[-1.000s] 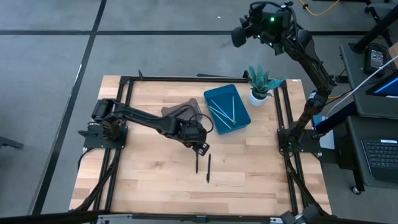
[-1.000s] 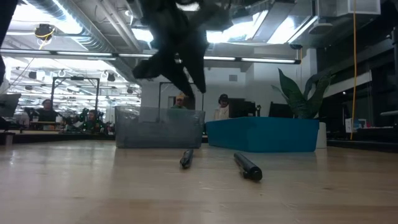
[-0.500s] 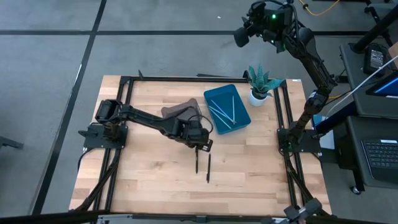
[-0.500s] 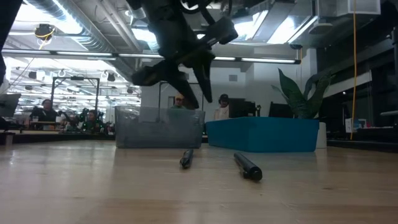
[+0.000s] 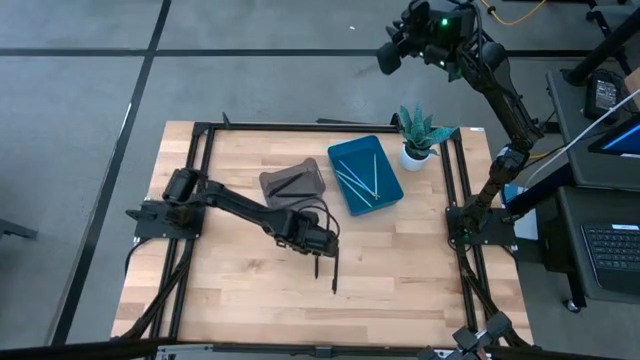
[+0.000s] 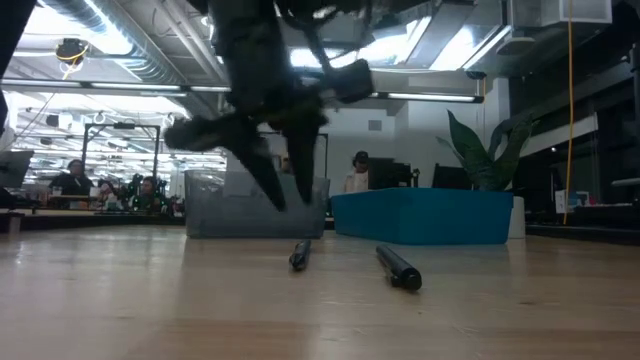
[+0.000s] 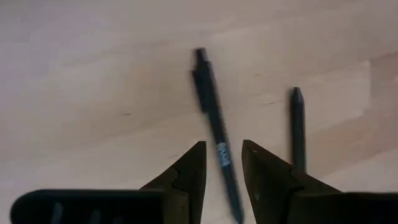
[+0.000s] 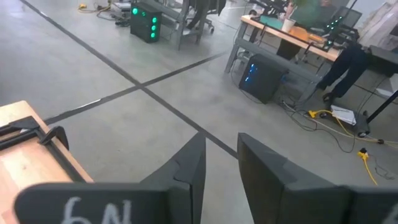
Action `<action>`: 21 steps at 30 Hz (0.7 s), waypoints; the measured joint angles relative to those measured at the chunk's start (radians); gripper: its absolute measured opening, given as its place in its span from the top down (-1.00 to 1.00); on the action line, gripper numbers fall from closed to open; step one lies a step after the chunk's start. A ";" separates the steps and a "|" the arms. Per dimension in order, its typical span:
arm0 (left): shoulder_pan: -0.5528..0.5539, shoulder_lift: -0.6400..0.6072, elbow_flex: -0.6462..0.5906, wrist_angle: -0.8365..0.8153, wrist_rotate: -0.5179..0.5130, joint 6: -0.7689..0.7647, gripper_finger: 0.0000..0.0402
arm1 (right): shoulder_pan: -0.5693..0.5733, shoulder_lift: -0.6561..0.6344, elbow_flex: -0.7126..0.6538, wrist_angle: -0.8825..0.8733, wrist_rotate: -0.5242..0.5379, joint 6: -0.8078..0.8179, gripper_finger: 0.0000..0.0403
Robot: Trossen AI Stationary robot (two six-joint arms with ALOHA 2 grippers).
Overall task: Sort pens & pencils
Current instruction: Put the left black pen into the black bin
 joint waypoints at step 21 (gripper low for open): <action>0.023 0.081 0.054 -0.004 0.019 0.044 0.57 | 0.002 -0.001 0.000 0.032 -0.051 -0.001 0.53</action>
